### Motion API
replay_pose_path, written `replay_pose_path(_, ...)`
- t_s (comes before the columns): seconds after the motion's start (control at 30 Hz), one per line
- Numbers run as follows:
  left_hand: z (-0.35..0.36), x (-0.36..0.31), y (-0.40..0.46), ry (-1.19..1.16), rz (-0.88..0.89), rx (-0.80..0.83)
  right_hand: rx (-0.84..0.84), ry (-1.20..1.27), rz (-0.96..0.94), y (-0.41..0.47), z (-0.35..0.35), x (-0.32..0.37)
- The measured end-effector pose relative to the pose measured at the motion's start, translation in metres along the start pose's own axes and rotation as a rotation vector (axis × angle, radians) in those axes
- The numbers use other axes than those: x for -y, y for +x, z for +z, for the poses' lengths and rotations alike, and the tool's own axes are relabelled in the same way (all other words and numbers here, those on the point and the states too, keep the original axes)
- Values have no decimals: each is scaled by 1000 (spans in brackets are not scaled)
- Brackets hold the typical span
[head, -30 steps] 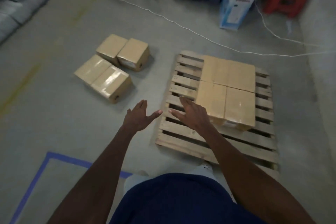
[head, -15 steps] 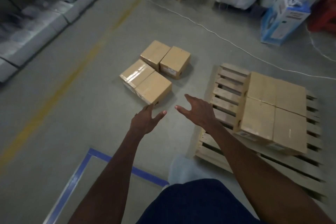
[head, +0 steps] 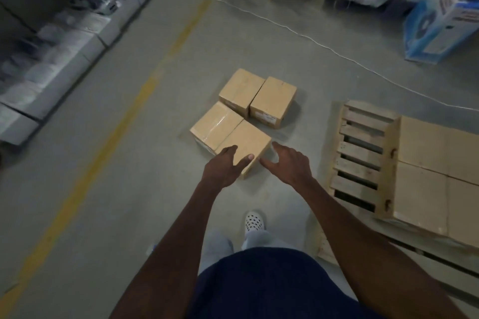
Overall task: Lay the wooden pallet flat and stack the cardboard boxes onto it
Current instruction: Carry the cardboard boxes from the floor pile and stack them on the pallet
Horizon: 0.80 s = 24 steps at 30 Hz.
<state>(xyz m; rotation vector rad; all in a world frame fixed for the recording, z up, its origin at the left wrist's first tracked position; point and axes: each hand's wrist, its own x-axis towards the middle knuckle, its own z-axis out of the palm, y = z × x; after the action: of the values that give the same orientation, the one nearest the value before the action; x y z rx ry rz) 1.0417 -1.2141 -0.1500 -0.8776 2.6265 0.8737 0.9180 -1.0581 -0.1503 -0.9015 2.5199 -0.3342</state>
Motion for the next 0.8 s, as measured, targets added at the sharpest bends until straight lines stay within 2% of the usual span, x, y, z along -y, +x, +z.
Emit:
replay_pose_path(0.33, -48, 71, 129, 66, 122, 194, 73, 72, 130, 105, 7, 46)
replay_pose_path(0.57, -81, 134, 223, 209, 221, 459, 81, 167, 356, 171, 36, 93)
replay_pose_path(0.67, -74, 162, 267, 286, 244, 527, 51, 243, 453, 199, 64, 102)
replay_pose_path(0.8, -31, 201, 329, 301, 250, 555, -30, 365, 547, 251, 128, 90)
